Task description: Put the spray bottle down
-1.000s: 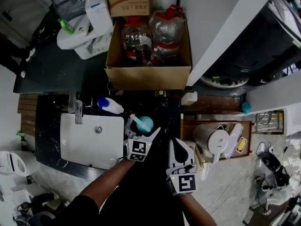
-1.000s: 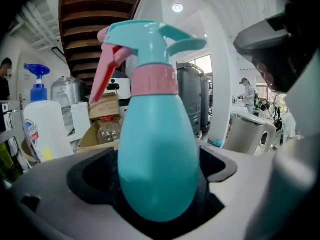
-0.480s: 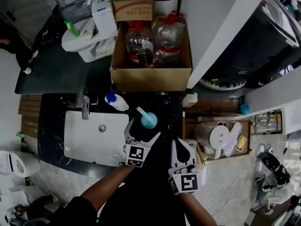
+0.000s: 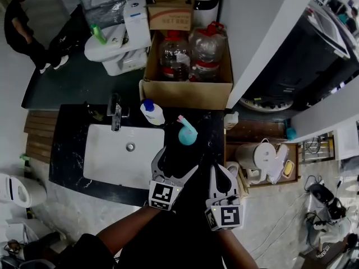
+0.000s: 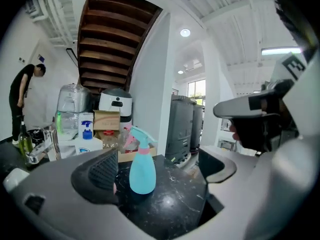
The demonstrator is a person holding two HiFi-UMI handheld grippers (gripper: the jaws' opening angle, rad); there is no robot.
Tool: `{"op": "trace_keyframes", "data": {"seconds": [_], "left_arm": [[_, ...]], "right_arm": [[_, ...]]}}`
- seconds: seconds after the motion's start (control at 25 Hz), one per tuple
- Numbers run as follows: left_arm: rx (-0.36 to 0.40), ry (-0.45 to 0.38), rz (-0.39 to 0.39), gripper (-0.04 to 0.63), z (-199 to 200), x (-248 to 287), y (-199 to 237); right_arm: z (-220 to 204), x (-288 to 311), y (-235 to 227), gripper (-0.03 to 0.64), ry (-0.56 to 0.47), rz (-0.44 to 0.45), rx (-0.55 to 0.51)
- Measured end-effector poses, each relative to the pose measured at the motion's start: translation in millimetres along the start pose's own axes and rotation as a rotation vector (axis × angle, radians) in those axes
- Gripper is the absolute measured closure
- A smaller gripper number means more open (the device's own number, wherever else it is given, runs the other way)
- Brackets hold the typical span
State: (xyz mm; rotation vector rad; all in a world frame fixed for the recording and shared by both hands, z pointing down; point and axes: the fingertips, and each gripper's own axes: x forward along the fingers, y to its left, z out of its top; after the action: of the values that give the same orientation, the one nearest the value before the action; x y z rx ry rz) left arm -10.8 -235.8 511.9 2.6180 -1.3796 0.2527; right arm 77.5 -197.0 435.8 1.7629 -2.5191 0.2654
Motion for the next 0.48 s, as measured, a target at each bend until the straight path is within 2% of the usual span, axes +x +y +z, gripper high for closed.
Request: {"op": "trace_keyframes", "data": {"seconds": [0.2, 0.36, 0.44, 0.48], "left_arm": [[0.008, -0.046, -0.011, 0.092, 25, -38, -9], [-0.01, -0.066, -0.004, 0.155, 39, -61, -10], [0.02, -0.075, -0.013, 0.222, 45, -71, -14], [0.04, -0.083, -0.015, 0.313, 48, -77, -16]], "right_arm": [[2, -17, 17, 0.601, -0.009, -0.01, 0.004], [7, -26, 34, 0.601, -0.019, 0.004, -0.011], [8, -30, 41, 0.601, -0.026, 0.011, -0.01], [8, -32, 45, 0.601, -0.028, 0.016, -0.012]]}}
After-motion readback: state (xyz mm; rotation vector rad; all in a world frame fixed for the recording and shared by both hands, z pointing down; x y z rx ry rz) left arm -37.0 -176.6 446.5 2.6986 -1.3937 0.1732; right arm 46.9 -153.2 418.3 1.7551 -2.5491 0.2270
